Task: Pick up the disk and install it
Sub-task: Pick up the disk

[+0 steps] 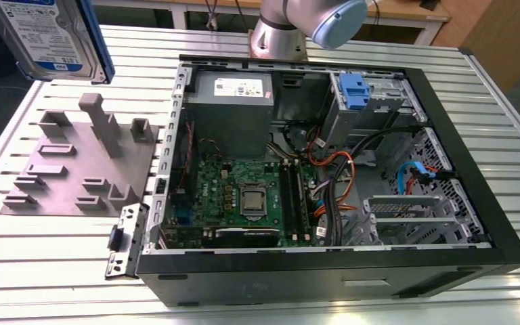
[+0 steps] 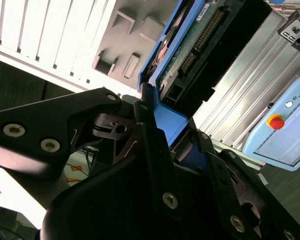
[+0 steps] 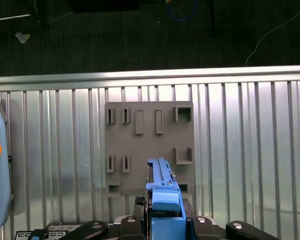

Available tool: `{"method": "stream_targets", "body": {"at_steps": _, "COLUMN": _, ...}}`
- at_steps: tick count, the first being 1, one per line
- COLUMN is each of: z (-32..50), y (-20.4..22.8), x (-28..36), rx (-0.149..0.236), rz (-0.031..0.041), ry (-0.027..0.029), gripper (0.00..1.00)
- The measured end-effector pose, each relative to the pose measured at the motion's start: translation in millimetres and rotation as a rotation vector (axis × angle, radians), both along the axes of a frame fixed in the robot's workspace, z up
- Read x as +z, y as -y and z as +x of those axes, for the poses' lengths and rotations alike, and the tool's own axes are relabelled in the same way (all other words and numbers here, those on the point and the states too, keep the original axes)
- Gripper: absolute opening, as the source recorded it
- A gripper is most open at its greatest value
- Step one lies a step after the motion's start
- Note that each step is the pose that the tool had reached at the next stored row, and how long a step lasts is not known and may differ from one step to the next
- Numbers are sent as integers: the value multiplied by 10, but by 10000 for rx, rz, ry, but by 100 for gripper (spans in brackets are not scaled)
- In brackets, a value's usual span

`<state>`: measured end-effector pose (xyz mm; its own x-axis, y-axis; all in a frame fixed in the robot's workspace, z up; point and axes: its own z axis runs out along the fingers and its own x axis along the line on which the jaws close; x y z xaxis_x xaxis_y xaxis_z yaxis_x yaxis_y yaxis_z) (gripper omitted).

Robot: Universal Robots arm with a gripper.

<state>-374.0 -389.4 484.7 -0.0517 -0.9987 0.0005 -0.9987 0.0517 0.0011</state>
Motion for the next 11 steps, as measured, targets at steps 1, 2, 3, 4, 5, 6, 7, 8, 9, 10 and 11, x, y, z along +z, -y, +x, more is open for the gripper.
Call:
{"method": "stream_targets", "body": {"at_steps": 1, "z": 0, "y": 18, "x": 0, "rx": -1, "rz": 0, "ry": 0, "gripper": 36}}
{"method": "stream_targets", "body": {"at_steps": 2, "z": 0, "y": 38, "x": 0, "rx": -1, "rz": 0, "ry": 0, "gripper": 36}}
{"method": "stream_targets", "body": {"at_steps": 3, "z": 0, "y": 63, "x": 0, "rx": -1, "rz": 0, "ry": 0, "gripper": 36}}
{"method": "stream_targets", "body": {"at_steps": 4, "z": 0, "y": 92, "x": -1, "rx": 0, "rz": 0, "ry": 1, "gripper": 36}}
{"method": "stream_targets", "body": {"at_steps": 5, "z": 0, "y": 118, "x": -1, "rx": 0, "rz": 1, "ry": 2, "gripper": 36}}
{"method": "stream_targets", "body": {"at_steps": 6, "z": 0, "y": 140, "x": -1, "rx": -1, "rz": -1, "ry": 1, "gripper": 36}}
{"method": "stream_targets", "body": {"at_steps": 7, "z": 0, "y": 159, "x": 0, "rx": 0, "rz": -2, "ry": 1, "gripper": 36}}
{"method": "stream_targets", "body": {"at_steps": 8, "z": 1, "y": 171, "x": 0, "rx": 0, "rz": -1, "ry": 0, "gripper": 36}}
{"method": "stream_targets", "body": {"at_steps": 9, "z": 5, "y": 180, "x": 0, "rx": -1, "rz": -2, "ry": -1, "gripper": 36}}
{"method": "stream_targets", "body": {"at_steps": 10, "z": 16, "y": 183, "x": 0, "rx": -1, "rz": -1, "ry": 1, "gripper": 36}}
{"method": "stream_targets", "body": {"at_steps": 11, "z": 31, "y": 187, "x": -1, "rx": -1, "rz": -1, "ry": 2, "gripper": 36}}
